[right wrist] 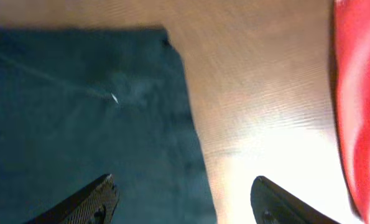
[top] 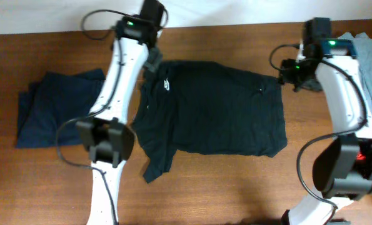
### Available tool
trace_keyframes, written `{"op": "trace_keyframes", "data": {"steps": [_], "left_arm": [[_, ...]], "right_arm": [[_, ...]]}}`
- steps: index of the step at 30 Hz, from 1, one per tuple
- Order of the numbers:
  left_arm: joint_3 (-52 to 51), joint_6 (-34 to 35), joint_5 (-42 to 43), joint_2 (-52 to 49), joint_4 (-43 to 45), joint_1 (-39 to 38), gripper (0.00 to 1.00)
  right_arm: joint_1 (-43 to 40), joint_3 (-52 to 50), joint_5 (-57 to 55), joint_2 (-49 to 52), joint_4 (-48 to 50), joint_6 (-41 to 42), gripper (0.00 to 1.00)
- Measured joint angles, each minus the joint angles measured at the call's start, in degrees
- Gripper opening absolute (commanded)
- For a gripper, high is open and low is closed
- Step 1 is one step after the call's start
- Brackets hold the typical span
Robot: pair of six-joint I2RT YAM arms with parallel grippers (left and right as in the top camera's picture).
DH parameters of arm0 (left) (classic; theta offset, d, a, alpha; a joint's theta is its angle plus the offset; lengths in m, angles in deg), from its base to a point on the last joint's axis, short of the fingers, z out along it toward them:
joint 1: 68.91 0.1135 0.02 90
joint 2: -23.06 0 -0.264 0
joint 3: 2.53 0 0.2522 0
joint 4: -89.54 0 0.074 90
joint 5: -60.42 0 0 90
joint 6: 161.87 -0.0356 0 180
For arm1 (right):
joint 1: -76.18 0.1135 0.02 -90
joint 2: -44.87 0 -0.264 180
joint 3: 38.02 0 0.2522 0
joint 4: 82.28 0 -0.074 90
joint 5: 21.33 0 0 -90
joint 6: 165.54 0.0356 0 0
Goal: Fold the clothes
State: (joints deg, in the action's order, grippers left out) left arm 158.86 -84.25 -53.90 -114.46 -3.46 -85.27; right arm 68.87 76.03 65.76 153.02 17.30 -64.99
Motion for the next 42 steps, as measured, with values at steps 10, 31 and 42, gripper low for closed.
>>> {"op": "trace_keyframes", "data": {"steps": [10, 31, 42], "left_arm": [[0.7, 7.8, 2.2, 28.7, -14.9, 6.9, 0.99], [-66.5, 17.0, 36.9, 45.4, 5.4, 17.8, 0.95], [-92.1, 17.2, 46.0, 45.2, 27.2, 12.7, 0.95]], "right_arm": [[-1.4, 0.0, 5.8, -10.1, -8.1, -1.5, 0.74], [-1.4, -35.8, 15.0, -25.6, -0.9, 3.2, 0.87], [-1.4, -57.3, 19.8, -24.0, 24.0, 15.5, 0.63]]}}
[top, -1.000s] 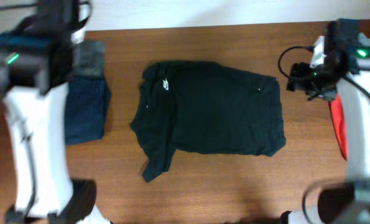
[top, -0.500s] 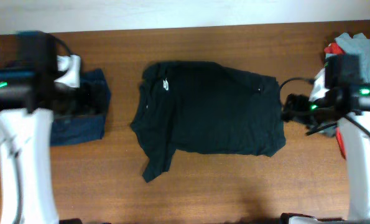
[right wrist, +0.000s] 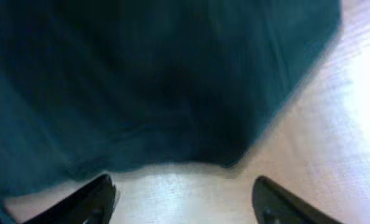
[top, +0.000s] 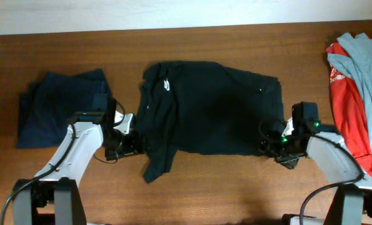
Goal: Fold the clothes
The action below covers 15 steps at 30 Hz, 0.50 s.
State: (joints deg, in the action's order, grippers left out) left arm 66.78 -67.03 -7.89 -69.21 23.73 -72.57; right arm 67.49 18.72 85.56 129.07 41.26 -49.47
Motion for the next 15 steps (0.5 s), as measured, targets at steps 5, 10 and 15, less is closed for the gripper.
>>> {"op": "trace_keyframes", "data": {"steps": [5, 10, 15], "left_arm": [[-0.2, 0.0, 0.7, 0.0, 1.6, -3.3, 0.95], [-0.2, 0.0, 0.9, 0.0, 2.2, -7.1, 0.95], [-0.2, 0.0, 0.6, 0.0, 3.0, -10.3, 0.95]], "right_arm": [[0.0, -6.5, 0.4, -0.3, 12.7, 8.1, 0.2], [0.0, -6.8, -0.3, -0.2, 9.9, 8.4, 0.04], [0.0, 8.9, -7.2, -0.3, -12.9, 2.5, 0.04]]}}
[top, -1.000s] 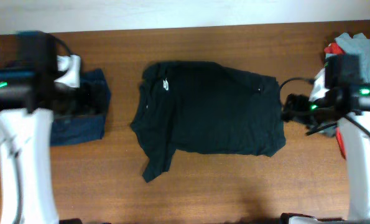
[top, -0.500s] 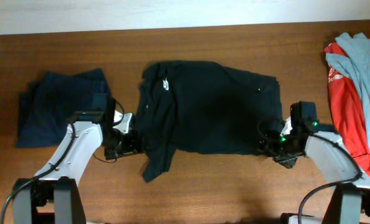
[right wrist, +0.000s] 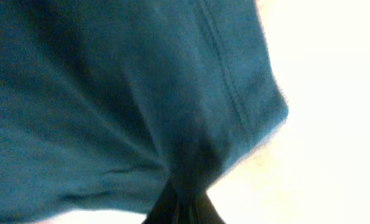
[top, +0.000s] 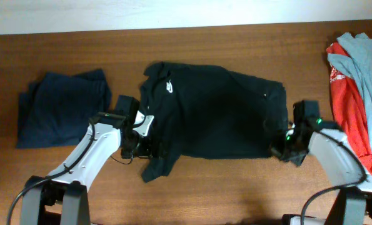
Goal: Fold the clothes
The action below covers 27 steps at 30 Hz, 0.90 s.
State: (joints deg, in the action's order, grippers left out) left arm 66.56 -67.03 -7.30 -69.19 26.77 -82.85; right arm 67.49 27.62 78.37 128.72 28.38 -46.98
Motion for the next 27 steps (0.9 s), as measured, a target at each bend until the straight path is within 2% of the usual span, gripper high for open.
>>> {"op": "trace_keyframes", "data": {"steps": [6, 19, 24, 27], "left_arm": [[0.0, 0.0, -0.2, 0.0, 0.5, -0.7, 0.95], [-1.7, 0.0, -1.0, 0.0, 1.3, -8.3, 0.94], [-1.7, 0.4, -5.1, -0.3, 3.7, -9.9, 0.89], [-1.7, 1.1, -6.8, -2.1, 6.0, -9.8, 0.77]], "right_arm": [[0.0, 14.7, -8.0, -0.7, -9.7, -3.5, 0.04], [0.0, 14.8, -16.2, -0.7, -11.3, -4.5, 0.04], [0.0, 14.8, -16.1, -0.7, -11.2, -4.6, 0.04], [0.0, 14.8, -16.1, -0.7, -11.3, -4.5, 0.04]]}}
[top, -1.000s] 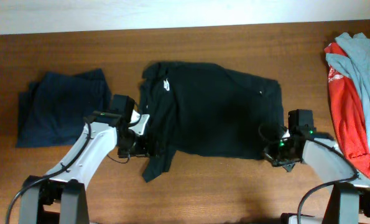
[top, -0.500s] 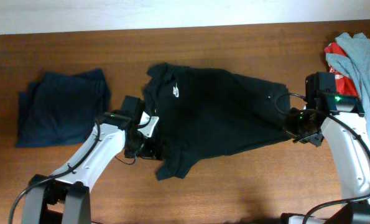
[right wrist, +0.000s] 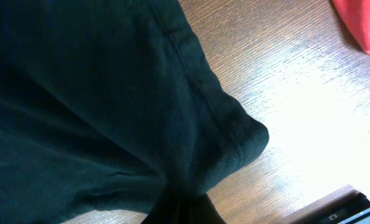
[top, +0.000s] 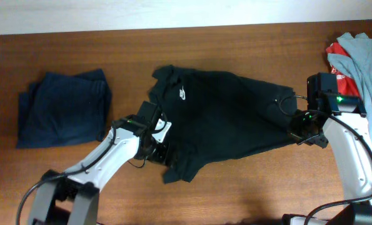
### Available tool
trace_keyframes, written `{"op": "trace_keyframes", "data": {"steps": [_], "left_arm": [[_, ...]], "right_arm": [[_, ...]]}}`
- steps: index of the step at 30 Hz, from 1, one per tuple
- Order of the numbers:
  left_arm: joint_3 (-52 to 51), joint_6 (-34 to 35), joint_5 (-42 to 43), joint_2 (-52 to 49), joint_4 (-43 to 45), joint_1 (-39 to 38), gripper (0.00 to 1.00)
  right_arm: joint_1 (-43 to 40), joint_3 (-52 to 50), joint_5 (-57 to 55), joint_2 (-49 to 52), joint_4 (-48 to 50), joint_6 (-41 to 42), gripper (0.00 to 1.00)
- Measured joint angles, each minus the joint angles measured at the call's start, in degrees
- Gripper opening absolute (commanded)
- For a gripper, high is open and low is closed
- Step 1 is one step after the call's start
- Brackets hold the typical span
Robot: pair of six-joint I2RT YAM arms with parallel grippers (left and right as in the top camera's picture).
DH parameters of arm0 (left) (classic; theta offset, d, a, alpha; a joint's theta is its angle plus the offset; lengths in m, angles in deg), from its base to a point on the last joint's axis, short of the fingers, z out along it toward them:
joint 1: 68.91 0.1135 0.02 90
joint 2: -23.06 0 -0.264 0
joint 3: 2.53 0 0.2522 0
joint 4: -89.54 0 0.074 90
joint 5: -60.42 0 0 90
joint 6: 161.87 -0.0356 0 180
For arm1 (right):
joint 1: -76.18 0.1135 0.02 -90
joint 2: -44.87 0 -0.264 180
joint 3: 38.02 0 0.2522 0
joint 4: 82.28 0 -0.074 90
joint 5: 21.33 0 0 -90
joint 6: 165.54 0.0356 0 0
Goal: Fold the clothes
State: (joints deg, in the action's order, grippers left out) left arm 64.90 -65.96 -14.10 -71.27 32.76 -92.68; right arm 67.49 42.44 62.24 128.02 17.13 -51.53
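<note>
A black T-shirt [top: 223, 119] with a small white chest logo lies crumpled across the middle of the table. In the overhead view my left gripper [top: 159, 152] sits at the shirt's near left edge, by the sleeve that hangs toward the front, and looks shut on the cloth. My right gripper [top: 298, 132] is at the shirt's right end. The right wrist view shows the black T-shirt [right wrist: 79, 93] bunching into the shut right gripper [right wrist: 183, 208], with the hem corner lifted off the wood.
A folded navy garment [top: 64, 115] lies at the far left. A pile of red and grey clothes [top: 354, 56] sits at the right edge, and its red cloth [right wrist: 365, 25] shows in the right wrist view. Brown wooden table [top: 236, 200] lies all around.
Both grippers have moved right with the shirt, the right one also toward the back. The shirt's near edge now runs slanted and its right end is raised and stretched.
Both arms reached over the back of the flat shirt, the right gripper open by its back right corner. Then they were at the near edge, still open. Then each was shut on a near corner, and now the shirt is pulled askew to the right.
</note>
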Motion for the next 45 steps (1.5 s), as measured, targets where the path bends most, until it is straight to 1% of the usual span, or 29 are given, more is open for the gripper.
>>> {"op": "trace_keyframes", "data": {"steps": [2, 4, 5, 6, 7, 11, 13, 17, 22, 24, 25, 28, 29, 31, 35, 39, 41, 45], "left_arm": [[0.0, 0.5, -0.9, -2.3, 1.8, 0.0, 0.66], [0.2, 1.0, -1.4, -4.5, 3.3, 0.0, 0.52], [0.3, 1.4, -1.7, -4.8, 4.3, 0.0, 0.42], [0.4, 1.6, -1.8, -5.1, 4.9, 0.0, 0.17], [0.5, 2.0, -2.1, -5.5, 5.6, 0.0, 0.01], [0.6, 2.8, -2.9, -6.4, 5.7, 0.3, 0.01], [1.0, 3.6, -3.7, -6.4, 3.9, 1.1, 0.01], [2.5, 4.5, -6.7, -6.5, 0.2, 6.1, 0.0], [4.6, 4.6, -8.5, -6.5, 0.2, 13.6, 0.01], [4.6, 4.6, -8.5, -6.5, 0.2, 15.4, 0.08], [4.6, 4.6, -8.4, -6.5, 0.4, 16.2, 0.13], [4.6, 4.1, -8.9, -6.5, 0.6, 17.8, 0.22], [4.6, 3.9, -9.2, -6.5, 0.6, 18.4, 0.35], [4.7, 3.4, -9.8, -6.5, 0.5, 19.5, 0.41], [5.9, 2.4, -9.1, -6.5, -2.3, 20.1, 0.44], [6.6, 1.5, -3.0, -6.5, -6.9, 19.5, 0.45], [6.6, 0.7, -1.0, -6.5, -7.9, 18.8, 0.45], [6.6, -3.7, 3.3, -6.5, -9.9, 12.0, 0.49]], "right_arm": [[0.0, 0.0, 0.0, 0.0, 0.1, 0.0, 0.04], [0.0, 0.0, 0.0, 0.0, 0.1, 0.0, 0.04], [0.0, 0.0, 0.0, 0.0, 0.2, 0.0, 0.04], [0.0, 0.0, 0.0, 0.0, 0.2, 0.0, 0.04], [0.0, 0.0, 0.0, 0.0, 0.2, 0.0, 0.04], [0.0, 0.0, 0.0, 0.0, 0.2, 0.0, 0.04], [0.0, 0.0, 0.0, 0.0, 0.2, 0.0, 0.04], [0.0, 0.0, 0.0, 0.0, 0.2, 0.0, 0.04], [0.0, 0.0, 0.4, 0.0, 0.2, 0.0, 0.04], [0.0, 0.0, 0.8, 0.0, 0.2, 0.0, 0.04], [0.1, 0.0, 1.0, 0.0, 0.2, 0.0, 0.04], [0.2, 0.0, 1.1, 0.0, 0.2, 0.0, 0.04], [0.2, 0.0, 0.9, 0.0, 0.2, 0.0, 0.04], [0.2, 0.0, 0.5, 0.0, 0.2, 0.0, 0.04], [0.2, 0.0, 0.2, 0.0, 0.2, 0.0, 0.04], [0.2, 0.0, 0.2, 0.0, 0.2, 0.0, 0.04], [0.2, 0.0, 0.2, 0.0, 0.2, 0.0, 0.04], [0.2, 0.0, 0.2, 0.0, 0.2, 0.0, 0.04]]}}
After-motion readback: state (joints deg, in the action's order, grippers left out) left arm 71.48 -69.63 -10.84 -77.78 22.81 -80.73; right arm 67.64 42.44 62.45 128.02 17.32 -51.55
